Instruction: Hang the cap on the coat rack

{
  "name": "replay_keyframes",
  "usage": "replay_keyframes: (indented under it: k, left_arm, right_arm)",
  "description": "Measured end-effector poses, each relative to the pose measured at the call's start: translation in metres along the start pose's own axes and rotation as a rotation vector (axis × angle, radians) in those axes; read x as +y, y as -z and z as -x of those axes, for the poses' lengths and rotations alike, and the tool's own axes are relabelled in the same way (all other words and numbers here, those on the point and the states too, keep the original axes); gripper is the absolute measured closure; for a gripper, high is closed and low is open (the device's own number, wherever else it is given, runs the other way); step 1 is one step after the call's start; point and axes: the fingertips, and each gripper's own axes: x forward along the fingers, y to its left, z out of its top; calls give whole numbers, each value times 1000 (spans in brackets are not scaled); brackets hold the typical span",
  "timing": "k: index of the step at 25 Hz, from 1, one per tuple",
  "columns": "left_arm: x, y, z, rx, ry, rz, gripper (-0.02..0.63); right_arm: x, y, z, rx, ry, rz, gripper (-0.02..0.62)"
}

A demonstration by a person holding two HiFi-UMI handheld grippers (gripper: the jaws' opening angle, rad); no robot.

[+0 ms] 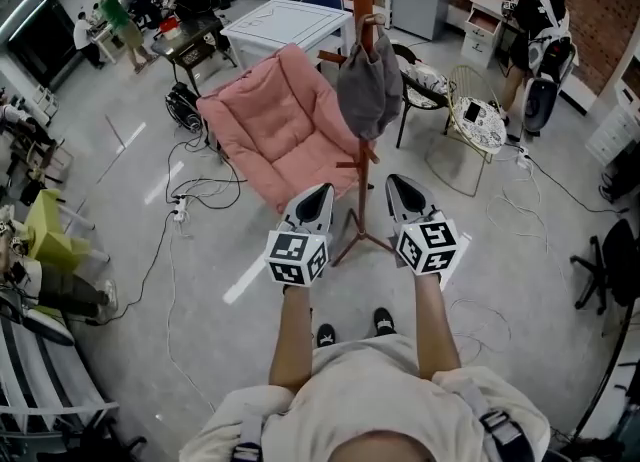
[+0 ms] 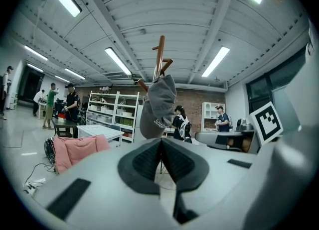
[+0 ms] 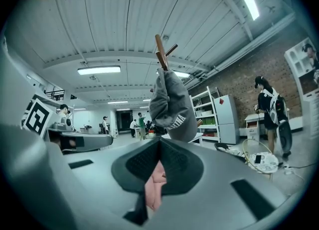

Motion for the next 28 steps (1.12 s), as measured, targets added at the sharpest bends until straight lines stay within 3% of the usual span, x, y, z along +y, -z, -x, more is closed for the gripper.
replay_keyframes:
  k: [12, 17, 28]
  left_arm:
    - [-4, 4, -5, 5, 17, 0, 598]
    - [-4, 5, -7, 22, 8, -53, 598]
    - [0, 3, -7, 9, 14, -34, 598]
  right_arm:
    - [2, 6, -2, 18, -4, 3, 591]
    - [-1, 12, -3, 31, 5, -3, 591]
    - [4, 15, -9, 49, -14, 17, 591]
